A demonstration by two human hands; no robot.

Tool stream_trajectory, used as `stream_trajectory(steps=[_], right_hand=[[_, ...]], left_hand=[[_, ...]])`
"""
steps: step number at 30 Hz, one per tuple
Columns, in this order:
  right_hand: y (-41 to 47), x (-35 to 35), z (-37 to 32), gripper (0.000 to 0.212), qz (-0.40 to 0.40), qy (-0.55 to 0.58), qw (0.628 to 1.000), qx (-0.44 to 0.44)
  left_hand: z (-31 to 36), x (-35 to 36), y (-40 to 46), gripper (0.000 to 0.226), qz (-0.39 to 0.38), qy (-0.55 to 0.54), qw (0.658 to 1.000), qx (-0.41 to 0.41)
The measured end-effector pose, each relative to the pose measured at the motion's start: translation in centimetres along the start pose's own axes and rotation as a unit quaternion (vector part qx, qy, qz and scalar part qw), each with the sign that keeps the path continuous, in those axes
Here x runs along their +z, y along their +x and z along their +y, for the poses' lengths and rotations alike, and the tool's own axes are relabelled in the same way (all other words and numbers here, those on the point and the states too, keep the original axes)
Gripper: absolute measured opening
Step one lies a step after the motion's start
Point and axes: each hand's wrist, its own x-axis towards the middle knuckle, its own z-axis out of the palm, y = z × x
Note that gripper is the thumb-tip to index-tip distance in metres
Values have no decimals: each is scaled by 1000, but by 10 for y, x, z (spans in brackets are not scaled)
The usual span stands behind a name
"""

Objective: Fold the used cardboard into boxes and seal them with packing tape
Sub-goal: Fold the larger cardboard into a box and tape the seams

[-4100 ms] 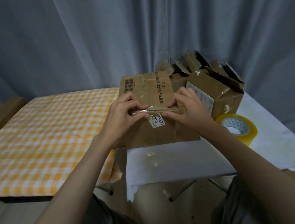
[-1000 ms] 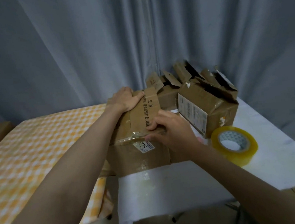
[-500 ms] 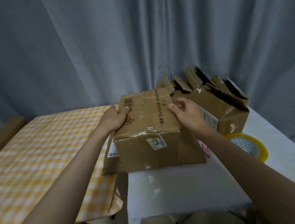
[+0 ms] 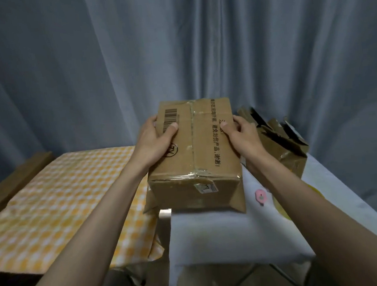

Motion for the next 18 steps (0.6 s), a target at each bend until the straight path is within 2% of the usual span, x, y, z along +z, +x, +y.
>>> stream_trajectory(steps=[2,5,8,9,12,13,15,18], right_hand=[[-12,-3,-10,47,7,44,999,-12],[-27,-8,-20,48,11,80,996,-35],[-41,-13,-22,38,16,104,994,-15],[-45,-15,-21,43,12,104,995,3],[-54,-18,-12,83,-15,86,994,58],[-56,-19,-7,89,-22,83,993,79],[-60,-20,7,83,-34,59,991,112],[-61,-21,17,49,-34,28,993,111]], left_hand=[[12,-10,-7,54,37,-28,999,6],[25,-21,-15,45,78,-43,996,20],[29,-24,-27,50,90,-77,993,4],[29,-23,-32,55,85,-84,993,-12],[20,-15,-47,68,27,-100,993,-57],[14,-10,-52,68,5,-97,993,-67],[3,-2,-60,62,-19,-68,993,-91],[-8,8,-63,46,-18,-19,994,-110]])
